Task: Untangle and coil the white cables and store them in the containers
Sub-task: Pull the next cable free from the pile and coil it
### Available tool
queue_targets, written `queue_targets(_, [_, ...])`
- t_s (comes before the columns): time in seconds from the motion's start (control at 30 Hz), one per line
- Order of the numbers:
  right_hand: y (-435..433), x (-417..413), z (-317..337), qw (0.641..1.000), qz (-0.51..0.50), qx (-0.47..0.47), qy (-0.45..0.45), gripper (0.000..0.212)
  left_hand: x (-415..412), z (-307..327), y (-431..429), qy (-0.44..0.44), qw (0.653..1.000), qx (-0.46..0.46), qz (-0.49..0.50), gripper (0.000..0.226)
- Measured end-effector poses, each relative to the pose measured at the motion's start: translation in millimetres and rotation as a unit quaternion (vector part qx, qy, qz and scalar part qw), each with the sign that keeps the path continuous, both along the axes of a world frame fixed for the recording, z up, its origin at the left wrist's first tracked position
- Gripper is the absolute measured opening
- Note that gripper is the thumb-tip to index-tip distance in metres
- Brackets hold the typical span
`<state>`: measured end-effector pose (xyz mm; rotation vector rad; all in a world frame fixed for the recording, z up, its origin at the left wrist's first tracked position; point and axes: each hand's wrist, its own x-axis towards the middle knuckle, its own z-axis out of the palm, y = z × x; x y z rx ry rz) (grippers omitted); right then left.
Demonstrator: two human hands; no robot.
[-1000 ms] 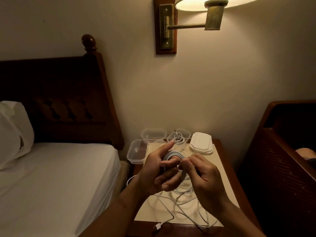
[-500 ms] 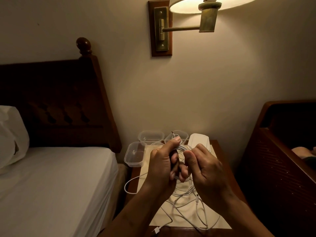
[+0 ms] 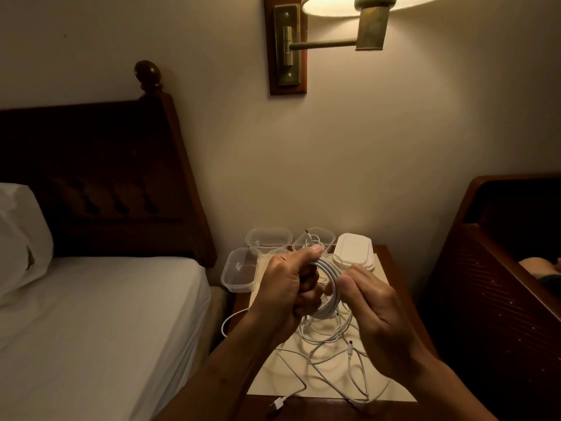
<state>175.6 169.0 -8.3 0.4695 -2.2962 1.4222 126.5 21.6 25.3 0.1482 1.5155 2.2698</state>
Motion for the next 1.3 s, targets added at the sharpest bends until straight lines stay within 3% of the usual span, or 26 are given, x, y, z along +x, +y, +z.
queue_targets(0.1, [12.5,0.9,-4.6,0.997,0.061,-0.031,-0.030,0.024,-2.9,3.1,-4.0,-0.010,1.000,0.016,0.013,0.053])
queue_targets(0.17, [19.5,-1.8,-13.0,0.998,0.064,-0.002,-0.019,0.027,-5.4,4.3,-6.7,-0.016,0.999,0.018,0.024,0.052])
queue_targets(0.33, [37.0,-13.8,-25.9,0.994,-0.061,0.083,-0.017,0.028,-6.0,0.9,-6.5,-0.028,0.999,0.018,0.028,0.054])
queue_targets(0.4, [38.7,-14.1,-19.9,0.996,-0.079,0.004,-0.041,0.025,-6.0,-0.1,-5.0,-0.028,0.999,0.021,0.025,0.055])
queue_targets(0.47, [35.1,-14.8,-10.6,0.984,-0.094,-0.144,-0.054,0.021,-5.7,-0.2,-3.5,-0.028,0.999,0.024,0.019,0.054])
queue_targets(0.6, [20.4,-21.3,7.7,0.917,-0.111,-0.374,-0.078,0.015,-2.0,3.2,2.6,-0.019,1.000,0.014,-0.003,0.054])
queue_targets(0.73, [10.3,-28.2,20.4,0.851,-0.090,-0.505,-0.112,0.015,-2.0,6.2,5.3,-0.014,1.000,0.007,-0.008,0.056])
queue_targets(0.87, [5.6,-32.5,17.3,0.826,-0.060,-0.543,-0.140,0.016,-2.8,5.7,3.3,-0.011,1.000,0.006,-0.008,0.056])
queue_targets(1.0, [0.9,-31.1,8.5,0.849,-0.097,-0.506,-0.120,0.022,-2.2,4.1,2.0,-0.015,1.000,0.003,-0.014,0.056])
queue_targets(1.13, [-4.2,-31.4,4.1,0.869,-0.136,-0.466,-0.093,0.014,-0.2,4.5,4.1,-0.017,1.000,-0.001,-0.017,0.056])
queue_targets(1.3, [-9.4,-24.3,5.1,0.829,-0.064,-0.530,-0.168,0.019,-3.4,6.4,4.0,-0.016,1.000,-0.017,-0.001,0.056])
